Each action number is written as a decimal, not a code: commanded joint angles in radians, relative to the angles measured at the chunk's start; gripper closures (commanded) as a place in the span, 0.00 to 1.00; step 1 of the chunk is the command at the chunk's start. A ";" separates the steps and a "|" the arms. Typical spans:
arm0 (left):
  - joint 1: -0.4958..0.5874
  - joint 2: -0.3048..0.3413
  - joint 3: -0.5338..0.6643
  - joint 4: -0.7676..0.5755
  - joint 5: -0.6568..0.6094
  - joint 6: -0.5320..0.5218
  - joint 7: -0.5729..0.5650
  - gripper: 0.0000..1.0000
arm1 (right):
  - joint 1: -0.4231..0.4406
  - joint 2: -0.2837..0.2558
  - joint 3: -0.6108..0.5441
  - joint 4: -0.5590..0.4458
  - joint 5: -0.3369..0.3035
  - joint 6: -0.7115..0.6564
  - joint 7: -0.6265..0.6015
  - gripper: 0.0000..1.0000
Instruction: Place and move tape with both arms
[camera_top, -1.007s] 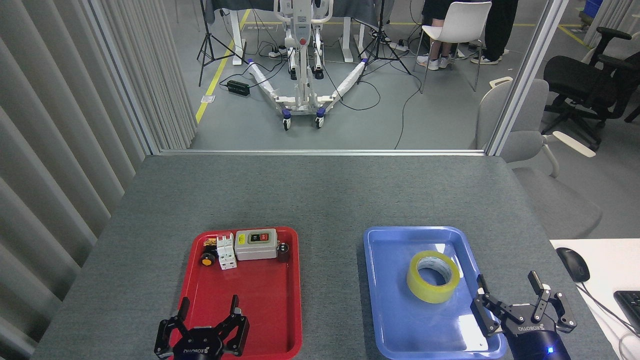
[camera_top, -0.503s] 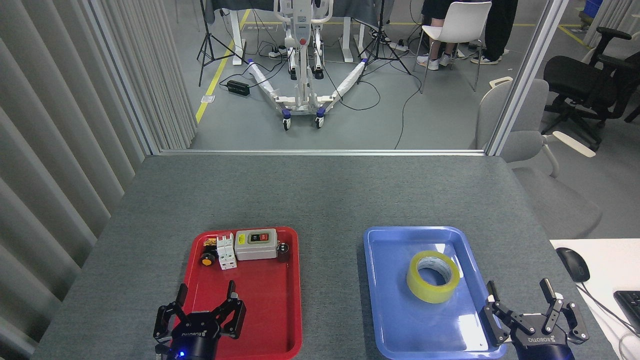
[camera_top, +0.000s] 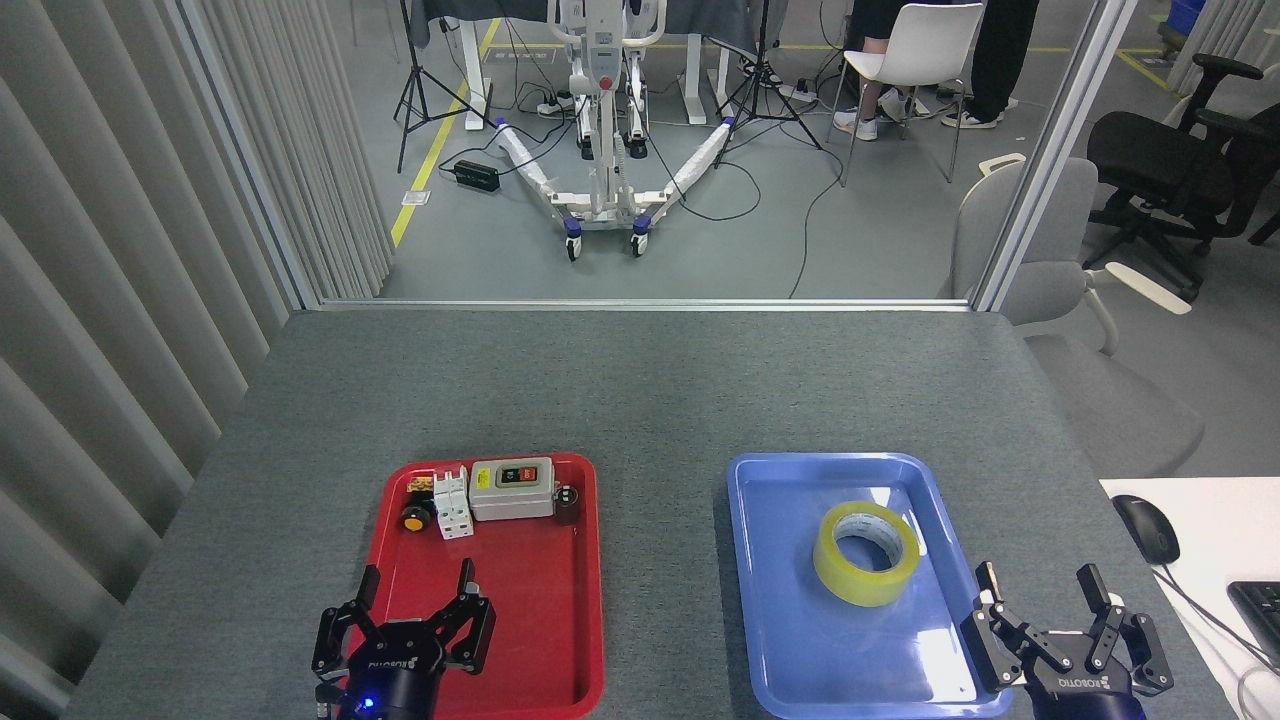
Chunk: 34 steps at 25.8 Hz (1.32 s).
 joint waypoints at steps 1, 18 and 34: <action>-0.007 -0.006 -0.003 0.007 0.000 0.000 0.001 0.00 | 0.001 0.001 0.001 0.000 -0.004 -0.001 -0.001 0.00; -0.095 -0.007 0.000 0.060 0.001 0.007 0.000 0.00 | -0.001 -0.001 0.001 0.003 -0.004 -0.001 -0.001 0.00; -0.093 -0.006 0.009 0.073 0.032 0.015 0.000 0.00 | -0.007 -0.010 -0.003 0.029 -0.006 -0.001 -0.001 0.00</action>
